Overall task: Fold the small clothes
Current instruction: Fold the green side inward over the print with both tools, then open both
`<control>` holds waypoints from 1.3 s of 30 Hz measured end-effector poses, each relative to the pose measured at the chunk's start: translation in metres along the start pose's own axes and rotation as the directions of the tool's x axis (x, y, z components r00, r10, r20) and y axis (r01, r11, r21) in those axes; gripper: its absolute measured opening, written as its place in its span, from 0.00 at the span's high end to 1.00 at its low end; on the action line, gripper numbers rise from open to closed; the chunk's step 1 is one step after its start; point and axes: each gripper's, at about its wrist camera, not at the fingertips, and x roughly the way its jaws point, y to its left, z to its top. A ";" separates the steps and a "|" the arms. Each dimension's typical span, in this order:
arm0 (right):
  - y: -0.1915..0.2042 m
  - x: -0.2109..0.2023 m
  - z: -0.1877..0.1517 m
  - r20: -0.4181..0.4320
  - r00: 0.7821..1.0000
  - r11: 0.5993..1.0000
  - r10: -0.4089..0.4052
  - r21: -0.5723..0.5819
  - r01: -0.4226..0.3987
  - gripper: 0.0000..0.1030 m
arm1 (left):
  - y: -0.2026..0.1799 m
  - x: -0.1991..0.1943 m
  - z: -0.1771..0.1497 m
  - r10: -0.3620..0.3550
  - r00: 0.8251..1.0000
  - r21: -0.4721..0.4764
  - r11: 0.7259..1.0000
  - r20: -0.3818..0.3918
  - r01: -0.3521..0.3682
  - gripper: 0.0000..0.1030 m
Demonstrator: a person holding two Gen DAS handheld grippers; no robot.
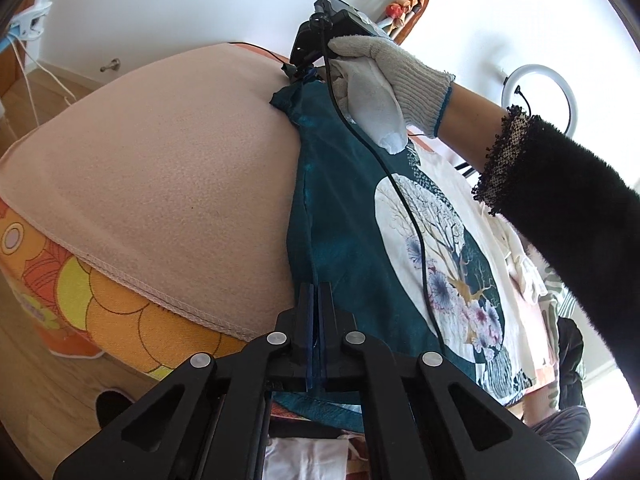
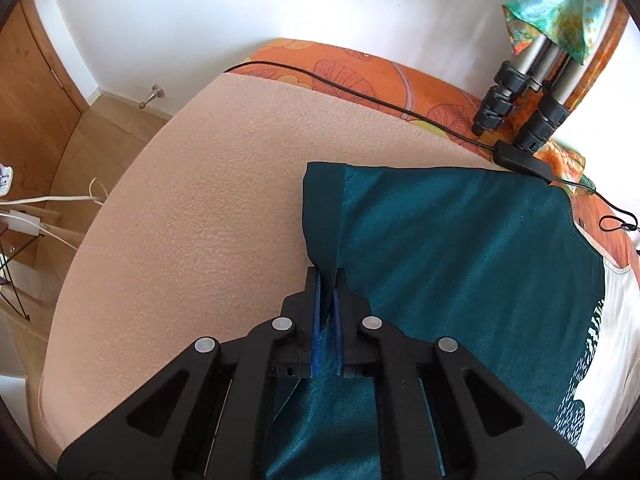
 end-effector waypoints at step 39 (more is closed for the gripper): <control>-0.269 -0.094 -0.116 0.123 0.989 0.925 -0.081 0.380 0.028 0.50 | -0.141 0.045 -0.041 -0.186 0.959 0.301 0.921 -0.215 0.246 0.80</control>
